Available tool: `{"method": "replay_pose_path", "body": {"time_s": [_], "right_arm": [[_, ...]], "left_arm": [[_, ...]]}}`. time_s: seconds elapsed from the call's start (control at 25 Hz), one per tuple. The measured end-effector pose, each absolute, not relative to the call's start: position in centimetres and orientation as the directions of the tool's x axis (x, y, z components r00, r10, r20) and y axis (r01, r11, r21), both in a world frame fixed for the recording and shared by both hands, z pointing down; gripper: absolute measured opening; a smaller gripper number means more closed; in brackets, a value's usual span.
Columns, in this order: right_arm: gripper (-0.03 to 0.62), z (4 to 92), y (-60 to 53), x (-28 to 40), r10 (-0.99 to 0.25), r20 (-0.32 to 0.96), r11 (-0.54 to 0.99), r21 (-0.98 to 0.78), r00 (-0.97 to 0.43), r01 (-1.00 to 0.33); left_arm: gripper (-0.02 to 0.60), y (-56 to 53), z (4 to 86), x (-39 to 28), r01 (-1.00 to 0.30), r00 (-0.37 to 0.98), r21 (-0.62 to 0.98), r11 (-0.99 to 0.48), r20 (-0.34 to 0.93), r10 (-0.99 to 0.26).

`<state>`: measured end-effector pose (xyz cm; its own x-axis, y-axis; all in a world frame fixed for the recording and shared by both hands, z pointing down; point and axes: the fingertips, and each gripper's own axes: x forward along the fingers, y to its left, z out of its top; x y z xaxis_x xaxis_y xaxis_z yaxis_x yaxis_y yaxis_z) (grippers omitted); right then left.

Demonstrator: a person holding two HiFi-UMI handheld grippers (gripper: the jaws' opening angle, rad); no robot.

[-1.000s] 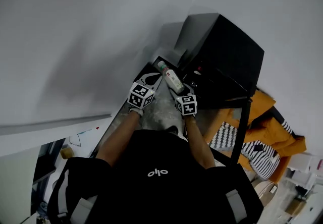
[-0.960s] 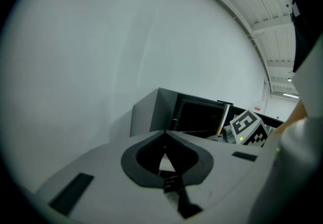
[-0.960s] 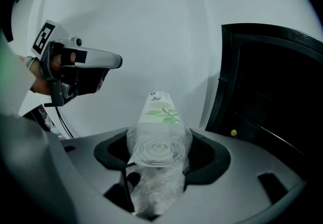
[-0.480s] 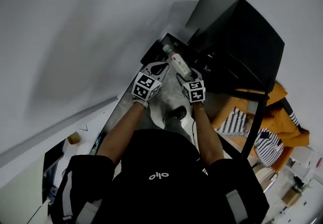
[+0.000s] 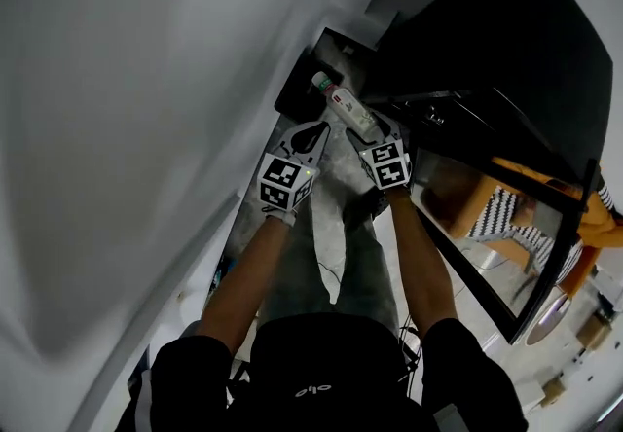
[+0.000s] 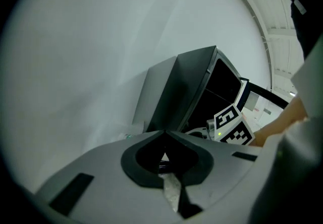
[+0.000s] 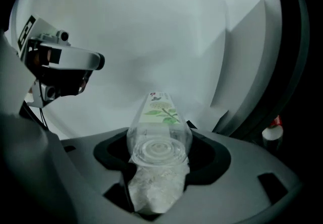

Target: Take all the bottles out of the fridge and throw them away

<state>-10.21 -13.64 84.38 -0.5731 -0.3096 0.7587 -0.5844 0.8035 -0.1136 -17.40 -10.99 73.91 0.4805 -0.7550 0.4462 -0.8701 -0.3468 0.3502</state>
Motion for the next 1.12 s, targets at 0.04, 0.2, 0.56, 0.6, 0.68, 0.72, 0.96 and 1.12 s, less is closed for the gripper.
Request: {"method": "replay_pose_path", "body": {"time_s": [0.04, 0.2, 0.56, 0.6, 0.68, 0.72, 0.96, 1.12], "right_arm": [[0.311, 86.0, -13.8, -10.4, -0.302, 0.765, 0.804, -0.116, -0.569, -0.583], [0.311, 91.8, -15.1, -11.4, -0.289, 0.776, 0.803, -0.123, -0.561, -0.584], [0.313, 104.6, -14.0, -12.9, -0.189, 0.854, 0.806, -0.147, -0.484, -0.574], [0.313, 105.7, -13.8, -13.3, -0.178, 0.861, 0.81, -0.146, -0.476, -0.568], [0.313, 107.3, -13.2, -14.3, -0.161, 0.87, 0.814, -0.15, -0.466, -0.561], [0.313, 107.8, -12.9, -14.8, -0.154, 0.873, 0.812, -0.155, -0.463, -0.562], [0.314, 108.8, -11.8, -16.8, -0.131, 0.884, 0.804, -0.171, -0.449, -0.57], [0.314, 108.9, -11.9, -17.4, -0.135, 0.884, 0.797, -0.171, -0.447, -0.579]], "left_arm": [[0.006, -11.3, 75.4, -17.6, -0.869, 0.483, 0.352, -0.347, 0.453, -0.749], [0.006, -12.6, 81.0, -18.9, -0.875, 0.478, 0.34, -0.346, 0.48, -0.736], [0.006, -12.2, 90.9, -20.3, -0.874, 0.479, 0.354, -0.333, 0.511, -0.714], [0.006, -11.9, 91.7, -20.4, -0.874, 0.479, 0.356, -0.331, 0.516, -0.71], [0.006, -11.3, 93.0, -20.9, -0.875, 0.478, 0.36, -0.325, 0.526, -0.704], [0.006, -11.1, 93.5, -21.1, -0.875, 0.476, 0.361, -0.322, 0.53, -0.701], [0.006, -10.2, 94.0, -22.3, -0.878, 0.472, 0.36, -0.316, 0.539, -0.697], [0.006, -10.3, 93.8, -22.9, -0.879, 0.471, 0.353, -0.32, 0.54, -0.698]]}}
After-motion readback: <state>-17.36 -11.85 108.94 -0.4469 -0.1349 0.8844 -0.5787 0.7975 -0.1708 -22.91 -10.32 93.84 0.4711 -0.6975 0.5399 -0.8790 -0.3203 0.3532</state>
